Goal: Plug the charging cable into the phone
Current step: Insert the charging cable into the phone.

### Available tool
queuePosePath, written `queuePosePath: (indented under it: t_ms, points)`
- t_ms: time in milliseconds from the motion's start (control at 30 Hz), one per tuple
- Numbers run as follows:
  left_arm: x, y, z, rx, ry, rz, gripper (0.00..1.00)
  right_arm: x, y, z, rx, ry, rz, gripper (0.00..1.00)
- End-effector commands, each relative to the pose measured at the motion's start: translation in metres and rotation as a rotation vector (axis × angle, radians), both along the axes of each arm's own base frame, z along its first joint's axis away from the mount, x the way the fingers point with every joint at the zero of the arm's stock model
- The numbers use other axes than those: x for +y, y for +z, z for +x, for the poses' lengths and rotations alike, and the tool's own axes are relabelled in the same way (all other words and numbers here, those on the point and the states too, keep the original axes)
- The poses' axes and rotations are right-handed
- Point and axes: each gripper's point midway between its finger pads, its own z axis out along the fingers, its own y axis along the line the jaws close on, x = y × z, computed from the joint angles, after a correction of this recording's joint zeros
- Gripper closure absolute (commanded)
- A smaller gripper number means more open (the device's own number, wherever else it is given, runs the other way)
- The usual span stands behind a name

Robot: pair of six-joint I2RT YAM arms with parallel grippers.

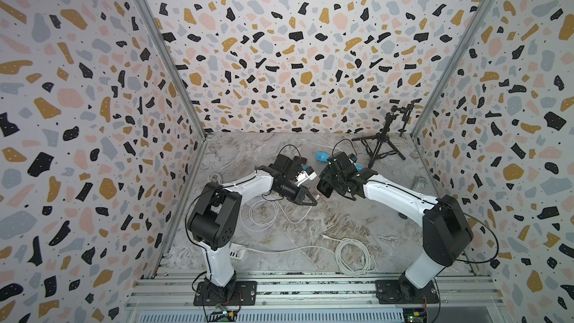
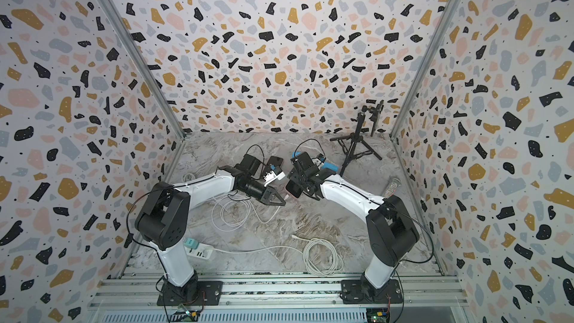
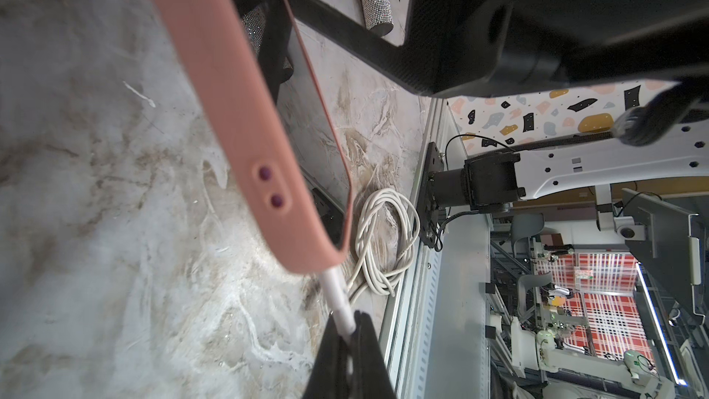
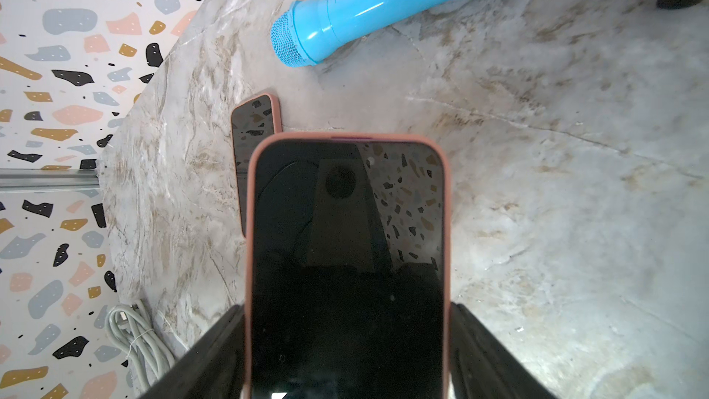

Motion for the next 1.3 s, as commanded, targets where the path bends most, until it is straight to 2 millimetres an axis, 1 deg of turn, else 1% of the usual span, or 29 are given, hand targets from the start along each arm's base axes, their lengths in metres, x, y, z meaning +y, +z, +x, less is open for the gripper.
queuePosePath:
  t_ms: [0,200,333,433,567,833,1033,1267]
  points:
    - [-0.002,0.014,-0.002,-0.041,-0.02,-0.05,1.0,0.006,0.013,0.005,-0.043,-0.004,0.032,0.31]
    - [-0.004,0.013,-0.004,-0.037,-0.027,-0.052,1.0,0.005,0.011,0.005,-0.039,-0.011,0.033,0.31]
    - [-0.004,0.006,-0.007,-0.02,-0.027,-0.043,1.0,0.005,0.018,0.008,-0.059,-0.016,0.035,0.31]
    - [-0.004,0.006,-0.007,-0.021,-0.028,-0.046,1.0,0.002,0.023,0.008,-0.076,-0.022,0.027,0.31]
    - [-0.004,0.009,-0.005,-0.04,-0.028,-0.038,1.0,0.001,0.022,0.007,-0.074,-0.022,0.028,0.31]
    - [-0.004,0.011,-0.003,-0.051,-0.027,-0.036,1.0,0.013,0.009,0.004,-0.024,0.005,0.067,0.31]
    - [-0.003,0.008,-0.002,-0.06,-0.022,-0.021,1.0,0.013,0.015,0.002,-0.033,0.01,0.076,0.31]
    - [-0.001,0.008,0.003,-0.087,-0.012,-0.004,1.0,0.013,0.013,-0.002,-0.028,0.014,0.08,0.31]
